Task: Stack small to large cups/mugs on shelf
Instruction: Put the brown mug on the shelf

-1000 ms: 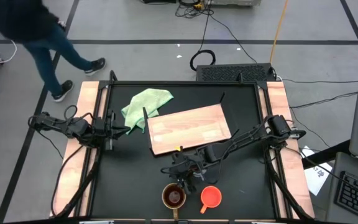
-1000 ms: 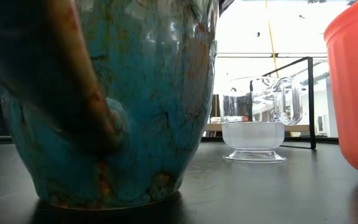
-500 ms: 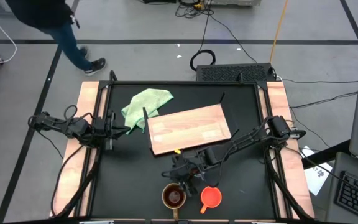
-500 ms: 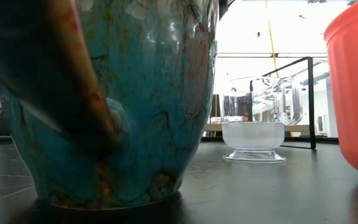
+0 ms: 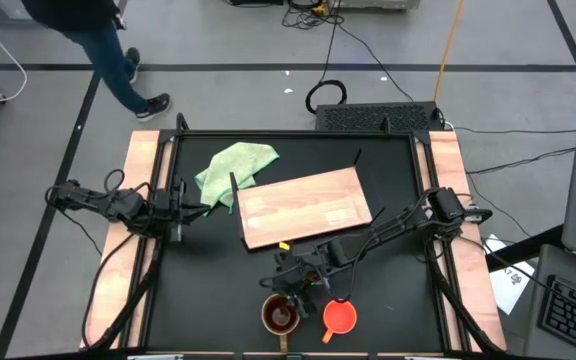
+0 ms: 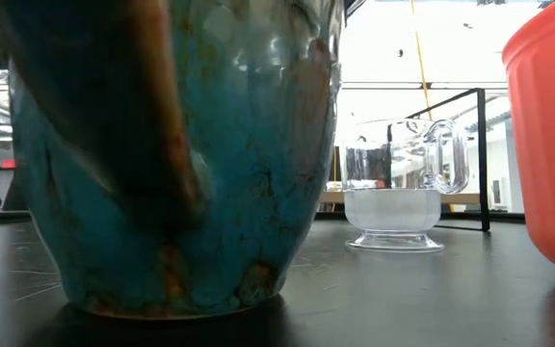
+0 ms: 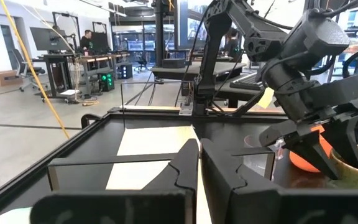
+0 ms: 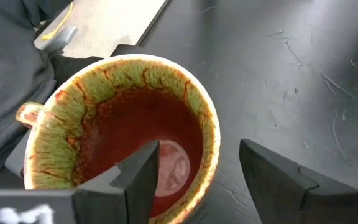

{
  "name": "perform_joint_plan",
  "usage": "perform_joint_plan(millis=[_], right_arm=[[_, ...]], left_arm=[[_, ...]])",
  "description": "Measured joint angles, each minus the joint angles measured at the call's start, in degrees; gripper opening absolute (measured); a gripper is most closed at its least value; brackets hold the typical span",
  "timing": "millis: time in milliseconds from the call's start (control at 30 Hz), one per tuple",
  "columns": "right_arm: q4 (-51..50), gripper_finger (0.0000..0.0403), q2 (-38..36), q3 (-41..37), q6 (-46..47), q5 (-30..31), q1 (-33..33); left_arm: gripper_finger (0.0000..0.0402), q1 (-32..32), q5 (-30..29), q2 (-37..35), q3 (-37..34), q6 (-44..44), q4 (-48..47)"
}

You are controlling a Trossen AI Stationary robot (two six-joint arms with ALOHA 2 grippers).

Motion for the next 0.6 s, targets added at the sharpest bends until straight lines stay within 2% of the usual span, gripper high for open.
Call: perform_joint_plan(millis=[267, 600], right_arm=[[0.26, 0.0176, 0.00, 0.00, -2.05, 0.04, 0.07], [2.48, 0.0090, 0.02, -0.09, -3.20, 3.27, 0.09]], left_arm=[[0.0021, 0.00, -0.02, 0.00, 0.00, 0.00, -0.75], [0.0021, 0.00, 0.00, 0.00, 0.00, -0.31, -0.73]])
